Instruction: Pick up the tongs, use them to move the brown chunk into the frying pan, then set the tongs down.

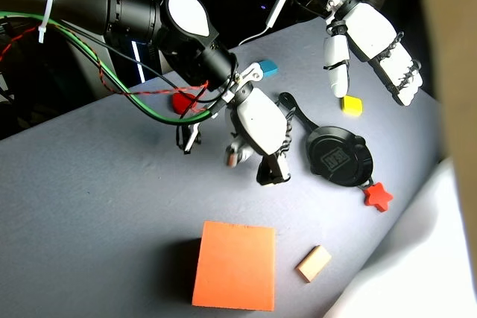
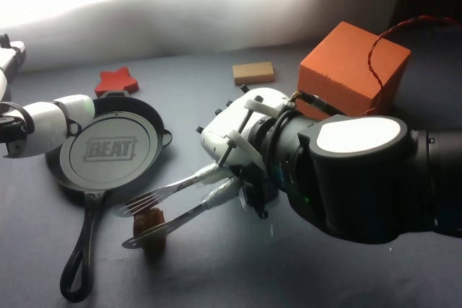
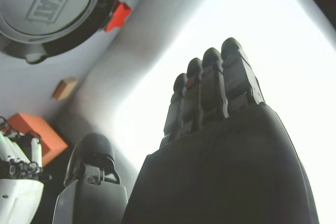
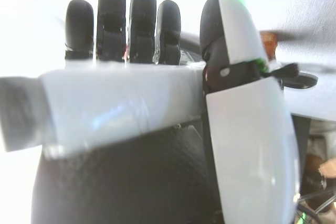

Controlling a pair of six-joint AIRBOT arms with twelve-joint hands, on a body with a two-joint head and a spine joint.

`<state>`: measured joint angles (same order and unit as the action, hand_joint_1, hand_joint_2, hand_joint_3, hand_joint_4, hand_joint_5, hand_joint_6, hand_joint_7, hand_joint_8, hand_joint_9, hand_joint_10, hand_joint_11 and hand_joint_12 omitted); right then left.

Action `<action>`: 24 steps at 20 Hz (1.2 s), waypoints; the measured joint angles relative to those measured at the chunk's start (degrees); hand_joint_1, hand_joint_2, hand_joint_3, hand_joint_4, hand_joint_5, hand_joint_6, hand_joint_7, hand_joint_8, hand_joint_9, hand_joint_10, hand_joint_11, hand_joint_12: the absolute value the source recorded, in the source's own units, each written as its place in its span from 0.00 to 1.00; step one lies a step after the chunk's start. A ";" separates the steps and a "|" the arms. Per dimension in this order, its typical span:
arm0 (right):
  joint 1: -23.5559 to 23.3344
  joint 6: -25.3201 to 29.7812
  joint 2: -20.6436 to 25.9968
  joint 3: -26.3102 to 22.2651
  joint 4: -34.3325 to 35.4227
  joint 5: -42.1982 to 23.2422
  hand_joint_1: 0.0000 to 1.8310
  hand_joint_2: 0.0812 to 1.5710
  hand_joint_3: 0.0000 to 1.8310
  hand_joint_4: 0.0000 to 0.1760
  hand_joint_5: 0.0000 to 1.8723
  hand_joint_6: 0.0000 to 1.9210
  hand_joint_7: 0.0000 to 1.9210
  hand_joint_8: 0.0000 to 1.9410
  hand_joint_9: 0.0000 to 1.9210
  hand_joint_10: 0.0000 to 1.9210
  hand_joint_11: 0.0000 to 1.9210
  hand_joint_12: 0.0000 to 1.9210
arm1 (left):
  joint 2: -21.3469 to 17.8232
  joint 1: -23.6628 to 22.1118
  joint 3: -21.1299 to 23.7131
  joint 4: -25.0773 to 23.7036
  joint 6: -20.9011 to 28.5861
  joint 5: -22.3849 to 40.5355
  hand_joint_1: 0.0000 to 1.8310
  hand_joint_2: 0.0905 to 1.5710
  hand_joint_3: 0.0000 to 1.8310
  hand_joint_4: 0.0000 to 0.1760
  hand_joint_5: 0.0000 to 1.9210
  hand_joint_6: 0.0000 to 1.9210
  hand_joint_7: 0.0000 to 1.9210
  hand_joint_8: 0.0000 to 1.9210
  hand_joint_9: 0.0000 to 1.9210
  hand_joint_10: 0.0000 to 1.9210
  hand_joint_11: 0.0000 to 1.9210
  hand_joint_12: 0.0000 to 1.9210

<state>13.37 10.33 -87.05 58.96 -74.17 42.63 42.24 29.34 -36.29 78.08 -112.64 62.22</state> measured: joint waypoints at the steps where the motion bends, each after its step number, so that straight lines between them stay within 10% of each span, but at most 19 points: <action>1: 0.00 0.02 0.02 0.11 0.00 0.00 0.58 0.76 0.00 0.00 0.48 0.02 0.50 0.00 0.50 0.00 0.22 0.66 | 0.00 0.00 0.00 -0.02 0.00 0.02 0.00 0.73 0.00 0.00 0.03 0.00 0.04 0.00 0.03 0.00 0.01 0.02; 2: 0.00 0.00 0.07 0.33 0.02 -0.13 0.60 0.73 0.05 0.00 0.44 0.51 0.52 0.00 0.51 0.01 0.22 0.67 | 0.00 0.00 0.00 -0.04 0.00 0.04 0.00 0.73 0.00 0.00 0.02 0.00 0.04 0.00 0.03 0.00 0.01 0.02; 3: 0.00 -0.02 0.07 0.42 0.00 -0.09 0.60 0.75 0.02 0.00 0.42 0.64 0.55 0.01 0.54 0.02 0.23 0.69 | 0.00 0.00 0.00 -0.02 0.00 0.07 0.00 0.74 0.00 0.00 0.02 0.00 0.04 0.00 0.02 0.00 0.00 0.02; 8: -1.42 -0.13 0.17 0.44 0.22 -0.13 0.61 0.74 0.00 0.00 0.47 0.60 0.61 0.02 0.59 0.05 0.28 0.78 | 0.00 -0.02 0.07 -0.02 0.00 0.42 0.00 0.73 0.00 0.00 0.03 0.00 0.05 0.00 0.03 0.00 0.00 0.05; 9: -1.95 -0.09 0.17 0.44 -0.22 -0.17 0.66 0.70 0.00 0.00 0.51 0.57 0.55 0.35 0.61 0.08 0.30 0.79 | 0.00 -0.02 0.07 0.00 -0.02 0.46 0.00 0.74 0.00 0.00 0.03 0.00 0.05 0.00 0.03 0.00 0.00 0.05; 12: -2.34 -0.13 0.17 0.44 0.00 -0.24 0.67 0.70 0.00 0.00 0.48 0.59 0.57 0.42 0.63 0.22 0.37 0.75 | 0.00 -0.02 0.07 -0.02 -0.02 0.46 0.00 0.74 0.00 0.00 0.02 0.00 0.04 0.00 0.03 0.00 0.00 0.05; 13: -2.34 -0.20 0.17 0.44 0.04 -0.15 0.74 0.68 0.00 0.00 0.48 0.56 0.58 0.35 0.54 0.53 0.37 0.76 | 0.00 -0.02 0.07 -0.02 -0.02 0.46 0.00 0.74 0.00 0.00 0.02 0.00 0.04 0.00 0.03 0.00 0.00 0.05; 15: -2.32 -0.37 0.20 0.44 0.00 -0.15 0.75 0.69 0.00 0.00 0.44 0.58 0.57 0.36 0.51 0.63 0.38 0.78 | 0.00 -0.02 0.07 -0.02 -0.02 0.48 0.00 0.73 0.00 0.00 0.02 0.00 0.03 0.00 0.02 0.00 0.00 0.03; 24: -1.66 -0.50 0.42 0.44 -1.11 -0.37 0.70 0.69 0.00 0.00 0.47 0.53 0.59 0.45 0.56 0.57 0.44 0.83 | 0.00 -0.02 0.07 -0.02 -0.02 1.29 0.00 0.73 0.00 0.00 0.02 0.00 0.03 0.00 0.02 0.00 0.00 0.00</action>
<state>11.70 9.82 -86.63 59.40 -75.29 42.26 42.24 29.32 -36.23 78.06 -112.66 63.51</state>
